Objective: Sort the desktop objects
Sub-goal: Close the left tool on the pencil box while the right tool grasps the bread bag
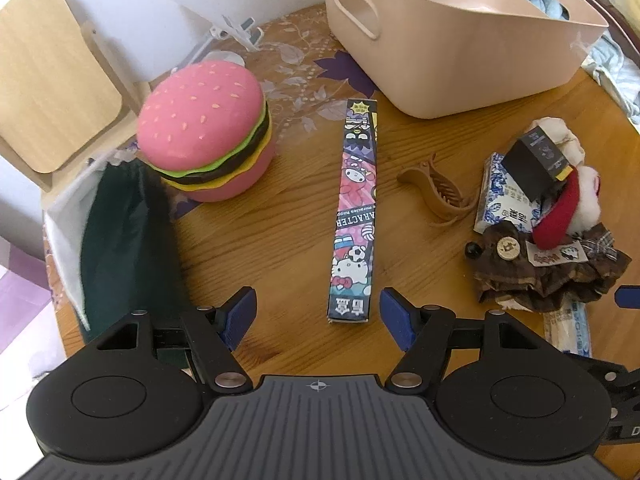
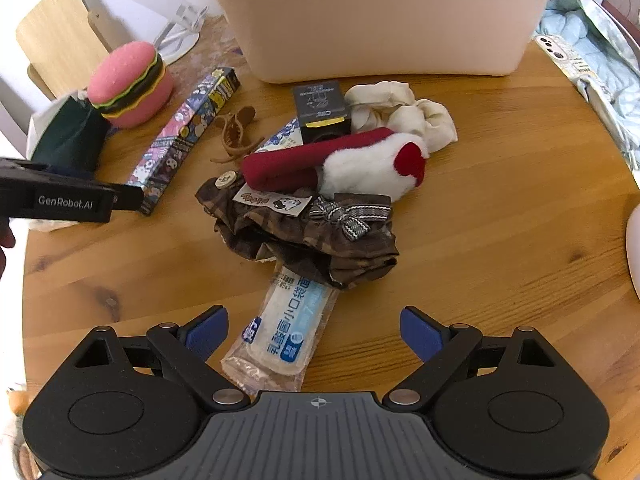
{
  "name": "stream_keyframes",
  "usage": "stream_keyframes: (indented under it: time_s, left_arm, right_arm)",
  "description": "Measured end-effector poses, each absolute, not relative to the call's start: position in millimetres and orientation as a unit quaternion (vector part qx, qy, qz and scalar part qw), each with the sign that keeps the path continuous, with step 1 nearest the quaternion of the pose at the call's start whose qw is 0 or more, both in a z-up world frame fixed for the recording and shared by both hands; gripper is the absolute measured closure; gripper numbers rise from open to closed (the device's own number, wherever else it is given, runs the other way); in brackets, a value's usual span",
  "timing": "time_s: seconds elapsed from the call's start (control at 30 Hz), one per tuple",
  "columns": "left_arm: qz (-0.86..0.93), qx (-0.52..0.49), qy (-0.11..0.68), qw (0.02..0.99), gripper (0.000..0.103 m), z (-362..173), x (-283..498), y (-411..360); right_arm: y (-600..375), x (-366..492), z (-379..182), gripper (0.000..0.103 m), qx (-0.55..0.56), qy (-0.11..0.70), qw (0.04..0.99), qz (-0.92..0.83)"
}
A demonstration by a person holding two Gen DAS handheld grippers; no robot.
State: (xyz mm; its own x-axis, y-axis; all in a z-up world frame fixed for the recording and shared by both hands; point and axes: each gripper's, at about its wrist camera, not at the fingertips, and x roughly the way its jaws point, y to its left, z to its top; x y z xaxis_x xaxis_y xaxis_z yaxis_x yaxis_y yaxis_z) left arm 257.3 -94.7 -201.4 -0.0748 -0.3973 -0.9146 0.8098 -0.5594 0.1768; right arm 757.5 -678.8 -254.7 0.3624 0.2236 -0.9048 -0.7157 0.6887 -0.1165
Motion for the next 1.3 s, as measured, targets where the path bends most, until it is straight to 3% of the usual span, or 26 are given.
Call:
stream_keyframes:
  time_s: [0.43, 0.73, 0.83, 0.87, 1.0, 1.1, 1.3]
  left_arm:
    - [-0.73, 0.529, 0.186, 0.391, 0.033, -220, 234, -110]
    - [-0.745, 0.515, 0.181, 0.383, 0.035, -221, 227, -116]
    - [-0.749, 0.51, 0.181, 0.382, 0.045, -220, 228, -117]
    - [-0.753, 0.509, 0.177, 0.378, 0.052, -219, 229, -116]
    - [-0.759, 0.508, 0.172, 0.37, 0.078, -216, 231, -113]
    - [-0.762, 0.514, 0.167, 0.358, 0.08, -216, 231, -109]
    - [-0.763, 0.521, 0.164, 0.345, 0.08, -215, 240, -98]
  right_arm:
    - [-684, 769, -271, 0.013, -0.251, 0.492, 0.797, 0.243]
    - [-694, 768, -268, 0.024, -0.252, 0.491, 0.804, 0.223]
    - [-708, 766, -266, 0.033, -0.221, 0.508, 0.815, 0.169]
    - [-710, 766, -265, 0.04, -0.219, 0.509, 0.815, 0.168]
    - [-717, 766, -263, 0.05, -0.211, 0.511, 0.818, 0.162]
    - [-723, 765, -259, 0.063, -0.206, 0.514, 0.818, 0.156]
    - [-735, 761, -257, 0.07, -0.179, 0.531, 0.816, 0.143]
